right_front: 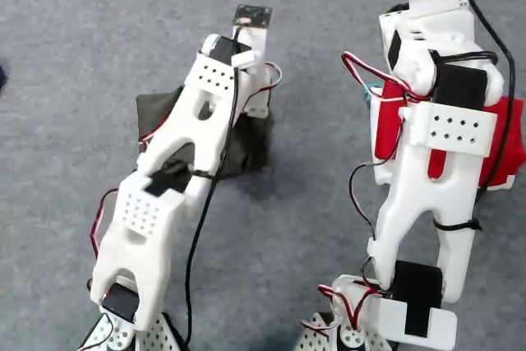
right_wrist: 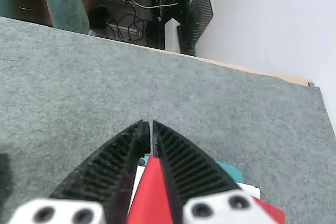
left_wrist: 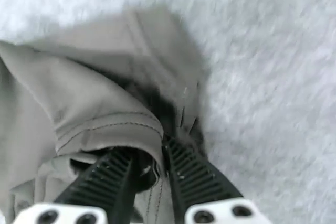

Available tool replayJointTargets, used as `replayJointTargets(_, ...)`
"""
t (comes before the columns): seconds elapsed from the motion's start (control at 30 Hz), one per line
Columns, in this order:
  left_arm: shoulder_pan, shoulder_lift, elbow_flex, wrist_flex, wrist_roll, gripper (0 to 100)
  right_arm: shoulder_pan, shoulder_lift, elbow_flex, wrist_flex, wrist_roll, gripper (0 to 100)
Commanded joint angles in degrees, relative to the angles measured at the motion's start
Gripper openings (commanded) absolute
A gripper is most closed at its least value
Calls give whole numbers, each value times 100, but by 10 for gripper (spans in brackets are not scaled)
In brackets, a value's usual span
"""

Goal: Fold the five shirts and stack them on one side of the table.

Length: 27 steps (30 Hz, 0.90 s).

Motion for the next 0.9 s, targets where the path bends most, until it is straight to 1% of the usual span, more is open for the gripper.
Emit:
replayJointTargets(0.0, 57, 185, -919, -26, 79, 30, 35, -180, -259, -123, 9, 15)
replayJointTargets(0.17, 66, 501, -1200, 141, 79, 41, 35, -180, -251, -123, 0, 18)
replayJointTargets(0.23, 40, 510, -1279, 281, 88, 103, 35, -180, -251, -123, 0, 18)
replayJointTargets(0.33, 13, 484, -1692, 589, 396, 218, 26, -171, -259, -123, -9, 18)
replayJointTargets(0.37, 4, 440, -1982, 756, 404, 231, 26, -145, -268, -123, -9, 18)
replayJointTargets(0.43, -136, 290, -2510, 862, 396, 222, 18, -40, -259, -79, -35, 16)
replayJointTargets(0.47, -295, 185, -2747, 862, 396, 209, -70, 57, -224, 18, -44, 15)
replayJointTargets(0.53, -822, -105, -3090, 862, 396, 158, -308, 303, -154, 316, -44, 15)
replayJointTargets(0.6, -1446, -404, -3169, 862, 255, 69, -677, 593, -171, 668, -44, 15)
replayJointTargets(0.63, -1780, -527, -3125, 862, 70, 27, -905, 734, -180, 818, -44, 15)
replayJointTargets(0.7, -2440, -774, -2809, 862, -273, 38, -1424, 980, -189, 993, -44, 15)
replayJointTargets(0.8, -3451, -1222, -2132, 862, -721, 30, -2286, 1367, -259, 1099, -44, 15)
replayJointTargets(0.87, -3969, -1547, -1358, 862, -1099, 29, -2787, 1727, -374, 1064, -44, 15)
